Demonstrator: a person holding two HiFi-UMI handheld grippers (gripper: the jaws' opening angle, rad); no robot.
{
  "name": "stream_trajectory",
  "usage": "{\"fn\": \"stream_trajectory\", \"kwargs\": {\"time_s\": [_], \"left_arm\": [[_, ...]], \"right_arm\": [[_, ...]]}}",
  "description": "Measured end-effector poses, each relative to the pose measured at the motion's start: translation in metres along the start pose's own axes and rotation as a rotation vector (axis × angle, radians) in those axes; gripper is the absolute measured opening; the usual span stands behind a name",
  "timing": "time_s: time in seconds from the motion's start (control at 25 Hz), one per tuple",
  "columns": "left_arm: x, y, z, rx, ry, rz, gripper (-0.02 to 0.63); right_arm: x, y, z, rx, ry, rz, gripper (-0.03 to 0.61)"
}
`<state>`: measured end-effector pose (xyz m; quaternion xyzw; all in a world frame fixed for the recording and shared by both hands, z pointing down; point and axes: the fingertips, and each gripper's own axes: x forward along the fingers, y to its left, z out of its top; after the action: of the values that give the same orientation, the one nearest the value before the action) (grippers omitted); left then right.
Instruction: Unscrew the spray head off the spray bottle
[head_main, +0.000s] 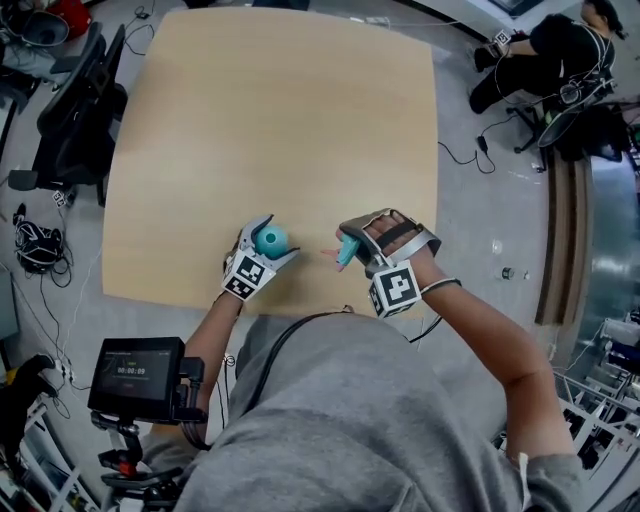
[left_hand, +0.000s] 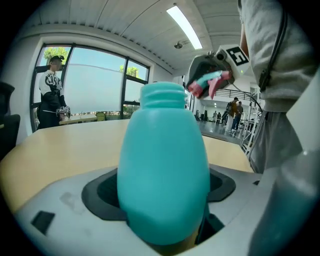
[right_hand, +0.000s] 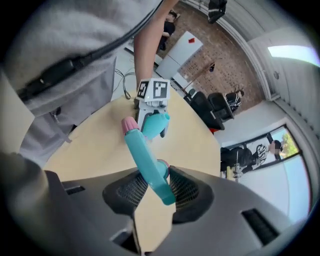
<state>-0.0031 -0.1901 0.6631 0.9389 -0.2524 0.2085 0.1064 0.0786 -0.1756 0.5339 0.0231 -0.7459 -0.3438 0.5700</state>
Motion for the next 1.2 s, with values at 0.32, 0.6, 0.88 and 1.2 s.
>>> {"fn": "stream_trajectory", "kwargs": {"time_s": [0.32,0.6,0.88,1.2], "left_arm": [[0.001,-0.006,-0.025,-0.013,0.054,-0.020,0.411],[-0.013,-0.010,-0.027,-0.023,0.022,-0.031,0.411],[-0.023,-0.011,-0.032,-0.025,0.019,-0.024,0.413],[-0.071,-0.031,-0.027,-0.035,-0.001,0.022,0.413]], "right_arm": [[0.097,0.073,-0.007,0.135,0.123,0.054,0.135],[0.135,0.099,0.006,0.057,0.142,0.065,0.145],[0.142,0.120,0.003,0.198,0.147,0.152,0.215],[0.115,0.126,-0.014,0.361,0.227,0.077,0.232]]}}
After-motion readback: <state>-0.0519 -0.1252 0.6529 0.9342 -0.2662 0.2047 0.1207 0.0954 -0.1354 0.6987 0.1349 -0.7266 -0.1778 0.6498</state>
